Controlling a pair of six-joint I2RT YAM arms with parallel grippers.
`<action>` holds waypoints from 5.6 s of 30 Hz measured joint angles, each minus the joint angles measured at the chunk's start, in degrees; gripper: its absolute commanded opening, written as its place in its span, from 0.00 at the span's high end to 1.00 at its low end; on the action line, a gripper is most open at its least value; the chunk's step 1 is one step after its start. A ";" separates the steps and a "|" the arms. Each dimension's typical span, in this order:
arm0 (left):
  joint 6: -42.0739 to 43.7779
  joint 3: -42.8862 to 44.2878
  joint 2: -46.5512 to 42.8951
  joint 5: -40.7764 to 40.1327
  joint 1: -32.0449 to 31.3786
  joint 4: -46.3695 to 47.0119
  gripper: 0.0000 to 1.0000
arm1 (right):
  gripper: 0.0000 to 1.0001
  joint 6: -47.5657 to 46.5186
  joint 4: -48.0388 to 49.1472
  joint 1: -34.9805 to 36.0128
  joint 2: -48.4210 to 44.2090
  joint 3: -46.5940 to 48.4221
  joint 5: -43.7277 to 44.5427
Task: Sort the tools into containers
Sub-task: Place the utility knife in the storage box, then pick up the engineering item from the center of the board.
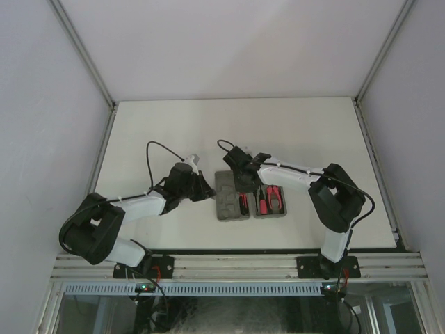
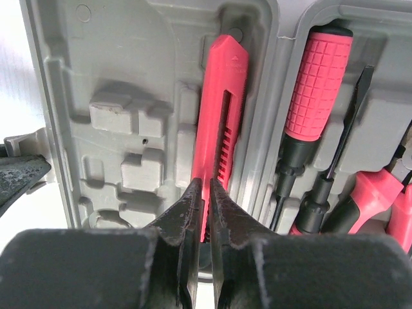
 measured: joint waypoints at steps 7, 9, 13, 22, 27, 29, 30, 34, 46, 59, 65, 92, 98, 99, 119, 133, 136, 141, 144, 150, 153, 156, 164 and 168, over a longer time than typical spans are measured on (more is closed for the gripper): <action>0.00 0.00 0.00 0.02 0.00 0.04 1.00 | 0.96 -0.04 -0.07 0.02 0.68 0.22 -0.74; 0.00 0.00 0.00 0.02 0.00 0.04 1.00 | 0.96 -0.02 -0.33 0.02 0.94 0.57 -0.76; 0.00 0.00 0.00 0.04 0.00 0.02 1.00 | 0.99 -0.02 -0.79 0.15 1.33 0.98 -0.72; -0.02 0.00 0.00 0.04 0.00 0.04 1.00 | 1.00 0.07 -2.75 1.33 2.99 2.99 0.42; -0.02 0.00 0.00 0.04 0.00 0.04 1.00 | 1.00 0.42 -3.08 2.16 3.34 3.32 1.84; -0.02 0.00 0.00 0.07 0.00 0.04 1.00 | 1.00 0.59 -3.06 2.38 3.43 3.30 2.25; -0.02 0.00 0.00 0.07 0.00 0.04 1.00 | 1.00 0.68 -3.06 2.45 3.50 3.30 2.34; -0.02 0.00 0.00 0.09 0.00 0.02 1.00 | 1.00 0.94 -3.04 2.75 3.72 3.30 2.97; -0.02 0.00 0.00 0.13 0.02 0.02 1.00 | 1.00 1.22 -1.62 3.61 3.98 2.10 4.42; -0.04 0.00 -0.02 0.17 0.11 -0.04 1.00 | 1.00 1.62 -0.61 3.93 3.91 1.62 4.28; -0.02 0.00 -0.04 0.15 0.11 -0.11 1.00 | 0.95 1.68 1.25 3.91 2.10 -0.26 4.26; -0.55 -1.16 -5.97 -0.44 0.04 -5.77 0.61 | 0.64 3.48 10.64 15.61 -29.66 -21.24 12.57; -0.33 -1.20 -12.63 -3.76 0.04 -11.19 0.57 | 0.61 6.64 12.61 16.26 -40.00 -28.61 17.75; -0.31 -1.20 -13.79 -4.70 0.04 -12.37 0.57 | 0.61 6.97 12.85 16.26 -41.07 -29.40 18.34; -0.81 -0.63 -24.92 -28.46 2.58 -35.12 0.49 | 0.57 8.07 11.98 14.53 -47.63 -36.24 20.74; 2.16 9.18 -15.61 -31.41 7.34 -37.68 0.35 | 0.57 8.04 11.45 11.58 -51.19 -39.95 16.57; 3.82 12.98 -11.65 -31.30 8.59 -37.68 0.33 | 0.57 8.04 11.50 11.37 -51.52 -40.54 15.67; 6.34 19.32 -4.92 -30.29 11.69 -37.64 0.32 | 0.58 8.04 11.52 11.30 -52.26 -41.31 14.12; 7.67 23.30 -0.24 -29.79 12.70 -37.94 0.28 | 0.58 8.04 11.47 11.30 -52.81 -41.72 13.42; 8.87 29.57 8.44 -29.03 13.05 -38.95 0.26 | 0.58 8.04 11.45 11.30 -53.51 -41.83 12.44; 9.44 30.75 11.58 -28.28 13.09 -39.19 0.28 | 0.58 8.04 11.45 11.30 -53.75 -41.86 12.22; 9.86 31.74 14.23 -27.89 13.18 -39.69 0.30 | 0.58 8.04 11.45 11.30 -53.81 -41.86 12.20; 10.60 33.05 17.44 -26.91 15.12 -39.98 0.37 | 0.59 8.04 11.45 11.30 -53.81 -41.88 11.82; 10.69 33.33 18.93 -26.36 16.06 -39.80 0.37 | 0.58 8.04 11.45 11.30 -53.81 -41.90 11.58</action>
